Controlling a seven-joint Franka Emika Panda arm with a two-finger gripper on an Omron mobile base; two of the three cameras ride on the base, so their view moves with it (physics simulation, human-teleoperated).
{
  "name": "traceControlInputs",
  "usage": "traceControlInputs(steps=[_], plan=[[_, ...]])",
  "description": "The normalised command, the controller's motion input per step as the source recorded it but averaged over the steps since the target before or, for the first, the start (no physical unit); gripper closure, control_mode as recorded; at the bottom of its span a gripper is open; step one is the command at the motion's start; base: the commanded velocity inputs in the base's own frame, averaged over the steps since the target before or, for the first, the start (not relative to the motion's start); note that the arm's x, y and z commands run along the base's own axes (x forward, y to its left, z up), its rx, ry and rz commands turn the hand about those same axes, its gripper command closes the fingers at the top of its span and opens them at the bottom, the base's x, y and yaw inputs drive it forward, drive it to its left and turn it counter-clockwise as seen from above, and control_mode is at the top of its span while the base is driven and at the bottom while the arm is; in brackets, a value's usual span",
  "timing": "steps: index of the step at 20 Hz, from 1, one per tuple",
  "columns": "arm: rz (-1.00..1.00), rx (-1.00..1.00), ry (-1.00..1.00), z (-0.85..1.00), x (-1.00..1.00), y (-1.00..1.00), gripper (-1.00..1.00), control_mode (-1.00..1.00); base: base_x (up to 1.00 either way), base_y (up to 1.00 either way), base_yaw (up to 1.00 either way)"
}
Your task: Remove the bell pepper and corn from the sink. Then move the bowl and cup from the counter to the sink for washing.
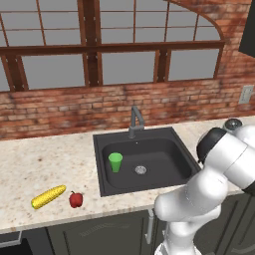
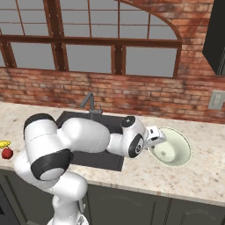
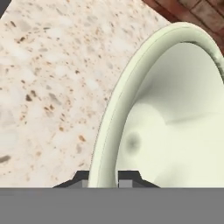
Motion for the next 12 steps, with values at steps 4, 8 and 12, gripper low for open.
traceControlInputs(steps=[4, 8, 12], plan=[[0.14, -0.01, -0.14, 0.22, -0.05, 0.12, 1.00, -1.00, 0.00, 0.00, 0.00], [0.20, -0.06, -0.03, 0.25, -0.07, 0.12, 1.00, -1.00, 0.00, 0.00, 0.00], [0.22, -0.08, 0.00, 0.28, -0.04, 0.08, 1.00, -1.00, 0.00, 0.00, 0.00]])
